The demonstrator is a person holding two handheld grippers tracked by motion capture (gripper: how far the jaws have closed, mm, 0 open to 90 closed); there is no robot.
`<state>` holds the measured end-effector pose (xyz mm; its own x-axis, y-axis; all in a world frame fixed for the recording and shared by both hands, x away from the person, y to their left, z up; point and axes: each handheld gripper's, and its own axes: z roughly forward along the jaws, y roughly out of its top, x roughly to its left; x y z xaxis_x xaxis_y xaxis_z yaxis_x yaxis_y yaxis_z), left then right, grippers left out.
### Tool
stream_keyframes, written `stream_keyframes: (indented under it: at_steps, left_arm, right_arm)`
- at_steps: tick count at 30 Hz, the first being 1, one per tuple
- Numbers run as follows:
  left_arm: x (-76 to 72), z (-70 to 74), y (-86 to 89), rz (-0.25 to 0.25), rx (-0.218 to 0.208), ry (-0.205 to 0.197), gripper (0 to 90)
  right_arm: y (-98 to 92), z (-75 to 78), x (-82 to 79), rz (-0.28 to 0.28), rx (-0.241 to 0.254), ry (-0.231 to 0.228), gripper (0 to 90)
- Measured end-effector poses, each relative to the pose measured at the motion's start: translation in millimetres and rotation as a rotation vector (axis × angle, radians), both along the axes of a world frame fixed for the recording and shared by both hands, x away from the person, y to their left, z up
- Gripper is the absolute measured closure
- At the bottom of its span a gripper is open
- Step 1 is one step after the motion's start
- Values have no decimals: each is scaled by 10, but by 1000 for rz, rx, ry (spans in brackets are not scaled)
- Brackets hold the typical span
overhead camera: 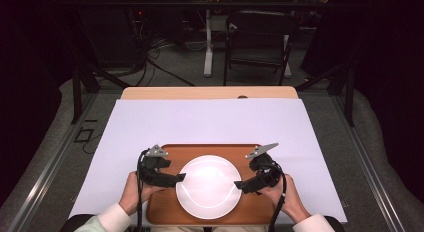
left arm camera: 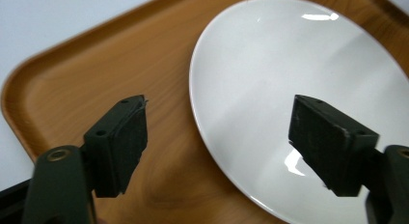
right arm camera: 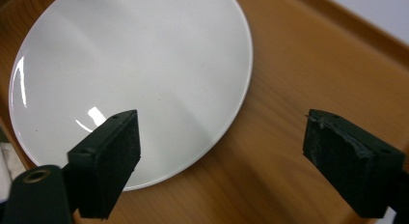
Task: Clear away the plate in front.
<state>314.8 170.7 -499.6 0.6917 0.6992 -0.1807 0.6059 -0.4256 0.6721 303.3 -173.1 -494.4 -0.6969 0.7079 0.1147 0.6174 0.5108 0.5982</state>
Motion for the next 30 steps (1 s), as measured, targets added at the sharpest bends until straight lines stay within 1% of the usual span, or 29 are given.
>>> stream_keyframes:
  at_steps: [3,4,7,10,12,14,16,18,23,25,29,30]
  left_arm:
    - [-23,90,23,-9,9,-41,174]
    - [-26,117,35,-16,15,-44,164]
    - [-42,181,82,-17,7,-72,152]
    - [-57,241,149,-21,9,-91,142]
    - [-69,271,199,-14,5,-105,134]
    - [-76,298,257,-8,9,-107,128]
    - [-82,312,317,-4,0,-118,121]
    - [-92,328,371,5,9,-124,114]
    - [-138,355,537,28,10,-139,101]
    - [-158,360,600,35,18,-139,97]
    - [-198,346,733,63,15,-143,93]
    - [-214,337,781,72,8,-140,93]
  right_arm:
    - [-45,65,-27,2,9,-39,61]
    - [-56,85,-35,7,12,-47,43]
    - [-79,141,-61,15,13,-65,7]
    - [-111,204,-93,18,21,-88,0]
    - [-137,240,-112,20,24,-99,0]
    - [-176,277,-132,19,29,-110,0]
    - [-211,298,-150,13,30,-117,0]
    - [-250,316,-168,8,31,-123,0]
    - [-369,348,-221,-12,29,-135,0]
    - [-427,358,-248,-25,29,-141,0]
    - [-572,357,-322,-56,33,-146,0]
    - [-602,354,-338,-64,34,-144,0]
